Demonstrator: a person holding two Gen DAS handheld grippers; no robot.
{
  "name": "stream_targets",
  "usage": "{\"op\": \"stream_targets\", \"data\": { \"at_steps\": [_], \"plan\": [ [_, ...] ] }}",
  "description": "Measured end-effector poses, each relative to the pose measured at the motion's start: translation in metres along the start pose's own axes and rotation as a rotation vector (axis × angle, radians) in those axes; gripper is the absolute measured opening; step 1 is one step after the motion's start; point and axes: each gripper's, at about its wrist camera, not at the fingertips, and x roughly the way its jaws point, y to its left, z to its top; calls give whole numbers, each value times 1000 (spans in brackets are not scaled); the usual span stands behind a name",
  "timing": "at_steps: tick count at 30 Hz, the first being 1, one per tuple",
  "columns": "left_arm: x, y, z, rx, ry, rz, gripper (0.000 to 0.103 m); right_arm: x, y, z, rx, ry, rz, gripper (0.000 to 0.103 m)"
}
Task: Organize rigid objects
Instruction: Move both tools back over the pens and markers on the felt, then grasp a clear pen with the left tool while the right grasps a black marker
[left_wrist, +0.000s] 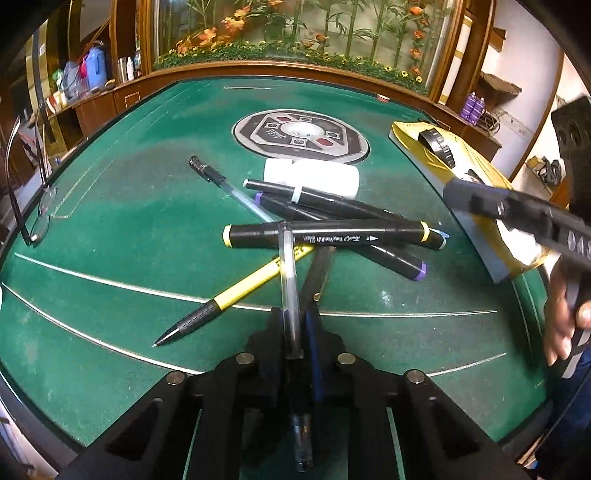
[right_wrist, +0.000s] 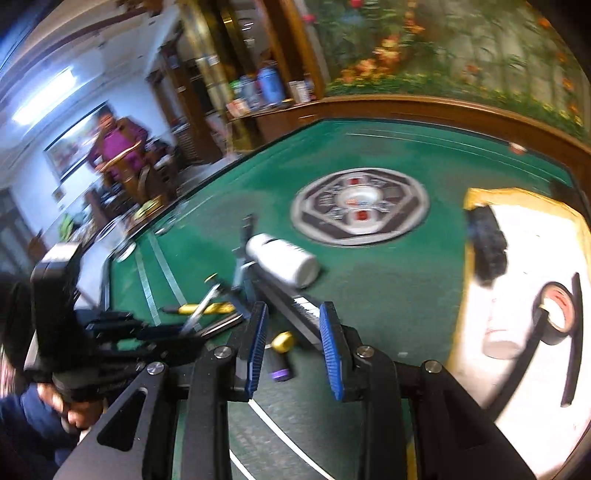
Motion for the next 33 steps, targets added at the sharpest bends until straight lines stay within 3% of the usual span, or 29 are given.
{"op": "stream_targets", "data": {
  "at_steps": [4, 9, 14, 17, 22, 25, 30, 33],
  "plan": [
    [-7, 14, -5, -24, -9, 10, 11, 10, 21, -8, -42, 61, 121, 33],
    [-11, 32, -10, -67, -3, -30, 11, 28, 49, -15, -37, 133, 203, 33],
    [-18, 46, -11, -96, -19, -39, 11, 46, 65, -17, 3, 184, 198, 33],
    [-19, 53, -10, -95, -12, -61, 12, 52, 73, -16, 13, 188, 158, 33],
    [-15, 59, -9, -102, 3, -98, 12, 49, 88, -6, -79, 129, 21, 33],
    [-11, 60, -7, -109, 12, -118, 12, 54, 92, 1, -158, 118, -109, 33],
    [-8, 55, -5, -111, 7, -85, 12, 74, 87, 8, -194, 160, -159, 33],
    [-10, 57, -7, -114, 13, -89, 12, 86, 84, 6, -210, 189, -139, 26]
  ]
}}
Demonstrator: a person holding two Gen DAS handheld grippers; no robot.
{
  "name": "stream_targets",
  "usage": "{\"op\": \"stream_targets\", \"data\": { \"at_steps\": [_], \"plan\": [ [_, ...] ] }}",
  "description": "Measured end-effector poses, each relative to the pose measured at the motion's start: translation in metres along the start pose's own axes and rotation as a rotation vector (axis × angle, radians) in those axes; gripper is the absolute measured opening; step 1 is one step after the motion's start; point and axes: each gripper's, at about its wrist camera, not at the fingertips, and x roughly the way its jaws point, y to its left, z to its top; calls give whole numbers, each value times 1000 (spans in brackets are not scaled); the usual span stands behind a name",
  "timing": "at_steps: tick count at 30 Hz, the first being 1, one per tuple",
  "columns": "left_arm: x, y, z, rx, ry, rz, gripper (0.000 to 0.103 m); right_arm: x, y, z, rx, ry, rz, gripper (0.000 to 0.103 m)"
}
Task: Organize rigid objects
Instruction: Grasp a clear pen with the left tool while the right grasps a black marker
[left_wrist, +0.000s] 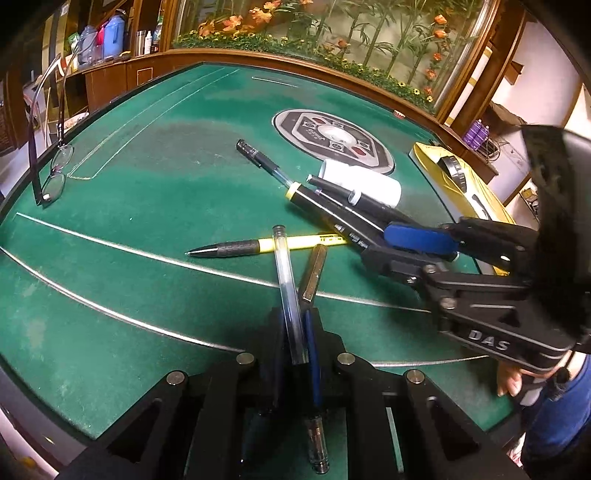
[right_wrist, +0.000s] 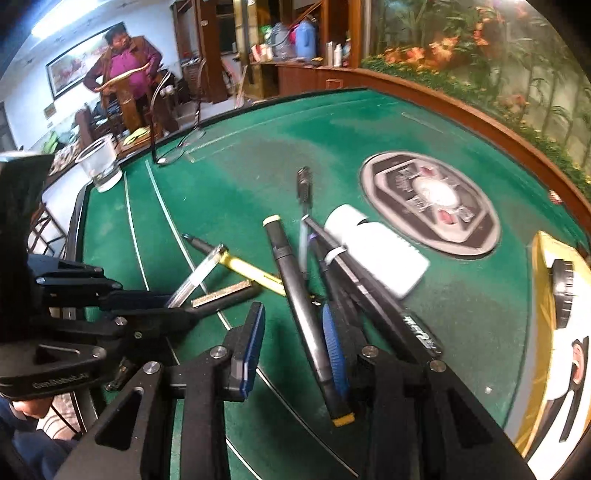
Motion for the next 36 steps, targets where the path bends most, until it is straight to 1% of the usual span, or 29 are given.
{"op": "stream_targets", "data": {
  "at_steps": [1, 3, 4, 5, 6, 8, 11, 15, 18, 23, 26, 29, 33, 36],
  "plan": [
    [-1, 1, -1, 0, 6, -6, 12, 5, 0, -1, -3, 18, 2, 22],
    [-2, 2, -3, 17, 14, -5, 12, 11, 4, -4, -12, 52, 31, 19],
    [-3, 1, -4, 24, 12, 1, 12, 12, 7, -6, -23, 60, 34, 15],
    [-3, 1, -4, 24, 7, 7, 12, 12, 10, -6, -35, 49, 19, 14],
    [-2, 1, -4, 21, 2, 16, 12, 11, 9, -6, -26, 47, 24, 14],
    [-2, 0, -3, 11, -6, 34, 12, 9, 5, -7, 13, 35, 62, 14],
    [-1, 6, 0, -21, -8, 31, 11, 0, -3, -11, 55, 5, 98, 14],
    [0, 11, 7, -64, -4, -39, 10, -8, -11, -10, 103, -25, 152, 14],
    [7, 10, 14, -91, 7, -39, 10, -6, -11, -11, 107, -17, 160, 14],
    [9, 1, 18, -69, 12, -6, 10, -12, -17, -9, 139, -34, 168, 14],
    [9, -2, 17, -55, 11, 19, 10, -10, -18, -10, 146, -26, 167, 14],
    [5, -1, 16, -58, 16, 29, 10, -10, -18, -11, 148, -23, 170, 14],
    [-8, 2, 10, -62, 3, 12, 10, -12, -19, -11, 154, -31, 172, 14],
    [-17, 6, 5, -75, -2, 22, 10, -11, -18, -10, 157, -31, 178, 14]
  ]
}}
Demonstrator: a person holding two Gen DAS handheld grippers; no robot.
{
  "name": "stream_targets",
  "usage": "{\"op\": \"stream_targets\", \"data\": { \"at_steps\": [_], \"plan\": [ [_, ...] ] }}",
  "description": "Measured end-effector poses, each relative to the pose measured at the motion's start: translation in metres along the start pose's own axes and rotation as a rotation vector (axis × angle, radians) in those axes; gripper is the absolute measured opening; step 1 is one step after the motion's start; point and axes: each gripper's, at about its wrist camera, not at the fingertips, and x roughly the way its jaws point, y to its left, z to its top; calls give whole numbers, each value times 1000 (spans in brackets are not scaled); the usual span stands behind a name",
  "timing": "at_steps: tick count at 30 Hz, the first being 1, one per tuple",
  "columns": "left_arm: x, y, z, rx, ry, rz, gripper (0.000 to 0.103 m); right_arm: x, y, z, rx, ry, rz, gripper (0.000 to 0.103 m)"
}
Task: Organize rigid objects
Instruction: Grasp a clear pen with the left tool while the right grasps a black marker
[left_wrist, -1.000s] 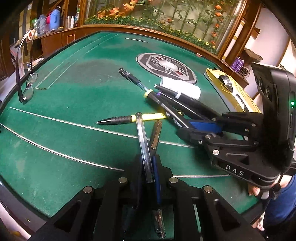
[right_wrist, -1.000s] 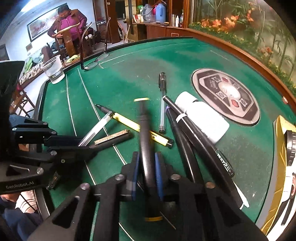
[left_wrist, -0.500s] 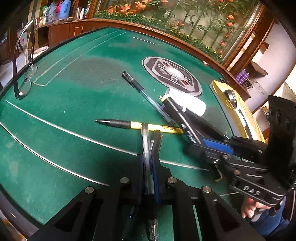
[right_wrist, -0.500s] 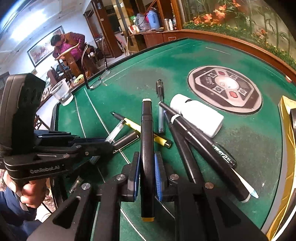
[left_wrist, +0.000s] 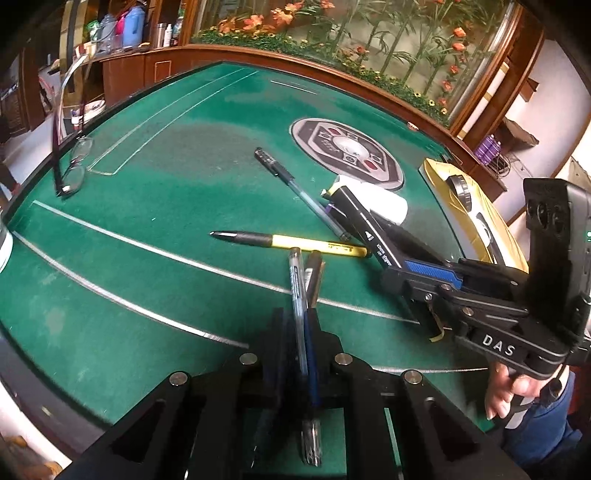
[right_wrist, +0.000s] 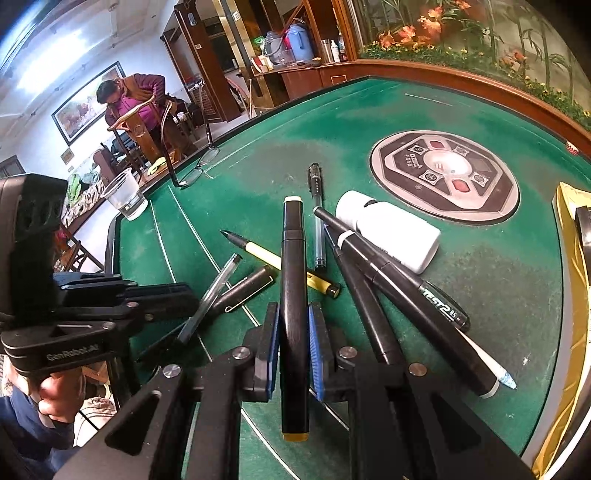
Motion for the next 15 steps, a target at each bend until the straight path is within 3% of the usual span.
{"op": "stream_targets", "data": {
  "at_steps": [4, 10, 15],
  "plan": [
    [-8, -4, -13, 13, 29, -24, 10, -1, 1, -1, 4, -4, 2, 14],
    [-11, -29, -36, 129, 45, 34, 10, -5, -1, 0, 16, -21, 5, 14],
    [-10, -31, -35, 142, 51, 53, 11, -6, -2, -1, 18, -25, 5, 14]
  ]
}}
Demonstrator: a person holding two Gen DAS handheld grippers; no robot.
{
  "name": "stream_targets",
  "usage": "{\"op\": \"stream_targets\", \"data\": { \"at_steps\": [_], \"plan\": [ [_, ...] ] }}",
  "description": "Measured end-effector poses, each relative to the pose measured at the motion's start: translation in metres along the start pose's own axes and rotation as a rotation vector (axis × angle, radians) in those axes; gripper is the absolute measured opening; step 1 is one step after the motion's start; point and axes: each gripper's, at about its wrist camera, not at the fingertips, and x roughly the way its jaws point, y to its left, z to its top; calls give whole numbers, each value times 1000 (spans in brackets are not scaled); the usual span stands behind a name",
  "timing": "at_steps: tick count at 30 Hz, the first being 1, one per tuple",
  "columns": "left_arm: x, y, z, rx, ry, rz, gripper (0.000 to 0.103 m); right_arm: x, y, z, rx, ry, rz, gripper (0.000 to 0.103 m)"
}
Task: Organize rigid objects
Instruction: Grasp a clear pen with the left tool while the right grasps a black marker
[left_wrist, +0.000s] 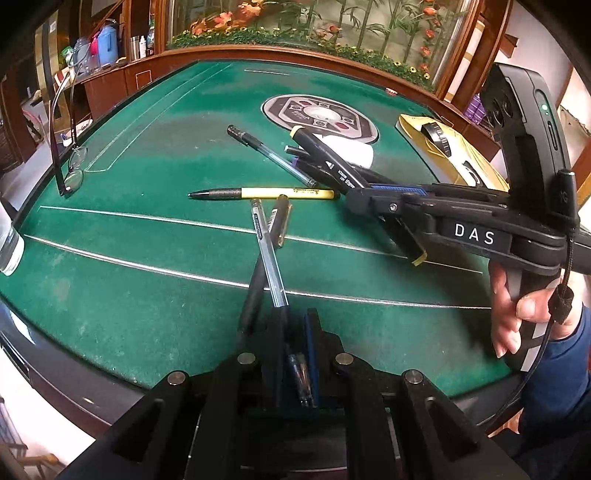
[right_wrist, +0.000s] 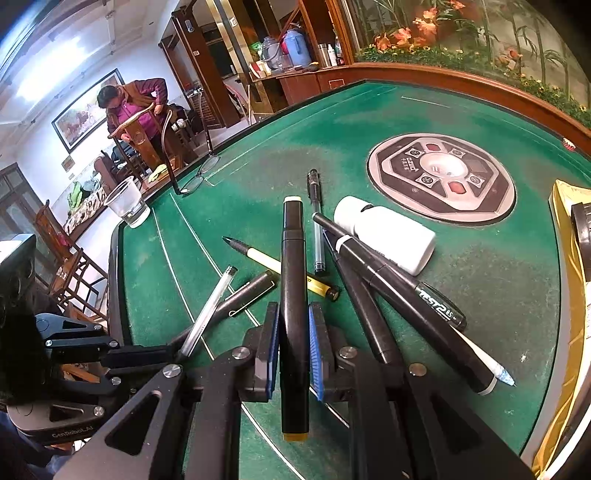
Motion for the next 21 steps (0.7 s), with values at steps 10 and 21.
{"op": "stream_targets", "data": {
  "at_steps": [10, 21],
  "plan": [
    [14, -5, 15, 20, -14, 76, 48, -1, -3, -1, 12, 5, 9, 14],
    [13, -9, 13, 66, 7, 111, 9, 4, -6, -1, 29, 22, 23, 14]
  ]
}}
